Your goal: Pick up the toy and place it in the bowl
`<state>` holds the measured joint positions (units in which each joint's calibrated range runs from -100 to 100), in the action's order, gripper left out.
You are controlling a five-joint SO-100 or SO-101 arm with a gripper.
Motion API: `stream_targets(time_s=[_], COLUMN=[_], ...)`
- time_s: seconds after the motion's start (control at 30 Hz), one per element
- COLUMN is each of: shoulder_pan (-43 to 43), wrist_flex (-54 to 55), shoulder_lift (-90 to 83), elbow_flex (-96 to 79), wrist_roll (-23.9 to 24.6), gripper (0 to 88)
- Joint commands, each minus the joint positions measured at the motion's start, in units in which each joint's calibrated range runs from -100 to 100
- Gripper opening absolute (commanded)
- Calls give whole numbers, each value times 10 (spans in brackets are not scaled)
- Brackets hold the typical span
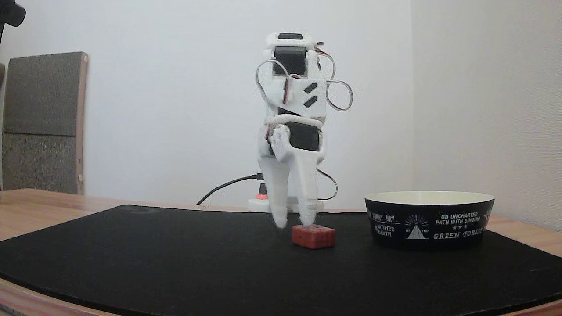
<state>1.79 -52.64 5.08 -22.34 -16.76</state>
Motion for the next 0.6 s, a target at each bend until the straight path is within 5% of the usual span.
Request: stream_targets(time_s=[0.0,0.57], shoulder_pan=[19,37], wrist_flex=[14,45], shoulder_lift=[4,41], elbow_flex=[21,15], wrist_roll=[7,8], gripper=[243,237])
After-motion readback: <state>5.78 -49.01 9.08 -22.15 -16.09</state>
